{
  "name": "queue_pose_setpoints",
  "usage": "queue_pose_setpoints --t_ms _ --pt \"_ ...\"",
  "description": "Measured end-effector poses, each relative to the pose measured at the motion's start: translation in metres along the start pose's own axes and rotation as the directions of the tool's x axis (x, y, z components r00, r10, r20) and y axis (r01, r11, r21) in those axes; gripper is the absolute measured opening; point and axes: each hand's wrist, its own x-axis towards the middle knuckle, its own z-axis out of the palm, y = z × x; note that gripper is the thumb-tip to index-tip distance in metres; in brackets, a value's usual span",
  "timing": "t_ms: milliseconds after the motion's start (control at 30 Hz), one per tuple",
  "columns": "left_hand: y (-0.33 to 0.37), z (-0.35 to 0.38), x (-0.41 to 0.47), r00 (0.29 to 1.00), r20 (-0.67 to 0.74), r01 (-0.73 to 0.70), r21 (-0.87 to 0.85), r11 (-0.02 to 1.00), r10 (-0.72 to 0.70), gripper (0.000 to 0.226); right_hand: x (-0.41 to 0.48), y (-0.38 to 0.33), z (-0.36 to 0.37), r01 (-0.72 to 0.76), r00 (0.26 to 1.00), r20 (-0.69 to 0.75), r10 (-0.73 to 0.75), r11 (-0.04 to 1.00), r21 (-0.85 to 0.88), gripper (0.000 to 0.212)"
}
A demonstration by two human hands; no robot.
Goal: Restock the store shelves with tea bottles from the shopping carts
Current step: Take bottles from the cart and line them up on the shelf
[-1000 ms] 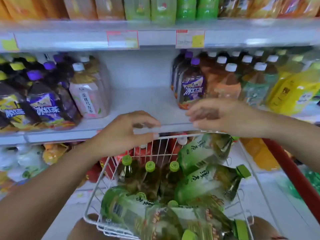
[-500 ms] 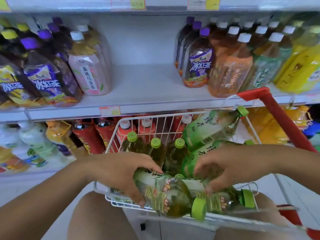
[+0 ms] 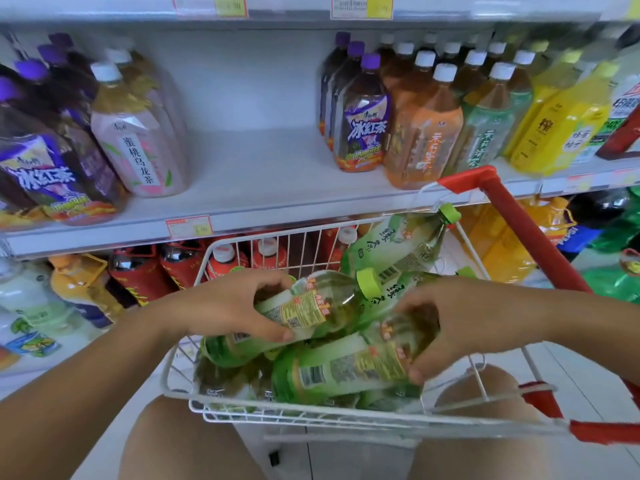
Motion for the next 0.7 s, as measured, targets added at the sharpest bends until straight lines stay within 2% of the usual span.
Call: queue_pose_setpoints --t_ms 67,133,200,267,400,533,600,633,700 --pt "0.0 0.001 0.001 0.998 -0.059 -0.007 -0.087 0.996 0.001 0.038 -0.003 -0.009 -0.013 0.022 0.987 -0.159 0.006 0.985 0.173 0.06" --pt "0.002 0.001 0.002 0.993 -0.121 -0.021 -0.161 0.987 0.002 0.045 0.002 -0.016 -0.023 0.119 0.967 -0.254 -0.032 0.934 0.336 0.051" --pt "0.003 0.0 0.003 0.978 -0.209 -0.03 -0.225 0.974 -0.018 0.047 0.007 -0.03 -0.031 0.201 0.949 -0.304 -0.085 0.905 0.374 0.042" --pt "0.003 -0.002 0.003 0.951 -0.305 -0.042 -0.281 0.959 -0.048 0.048 0.011 -0.042 -0.041 0.293 0.92 -0.366 -0.139 0.865 0.407 0.042" --pt "0.002 -0.008 0.01 0.905 -0.417 -0.116 -0.434 0.893 -0.085 0.071 0.035 -0.049 -0.05 0.375 0.839 -0.538 -0.088 0.81 0.452 0.045" --pt "0.007 0.0 0.025 0.875 -0.472 -0.145 -0.462 0.875 -0.105 0.07 0.077 -0.041 -0.022 0.341 0.82 -0.571 -0.034 0.831 0.44 0.037" --pt "0.006 0.008 0.032 0.855 -0.502 -0.149 -0.476 0.867 -0.129 0.062 0.088 -0.037 -0.007 0.338 0.817 -0.576 -0.03 0.834 0.437 0.032" --pt "0.006 0.012 0.034 0.847 -0.514 -0.144 -0.471 0.87 -0.138 0.055 0.089 -0.036 -0.004 0.341 0.824 -0.566 -0.034 0.828 0.445 0.037" --pt "0.003 0.017 0.038 0.845 -0.511 -0.117 -0.467 0.876 -0.159 0.047 0.092 -0.03 0.002 0.321 0.882 -0.469 -0.042 0.782 0.534 0.06"
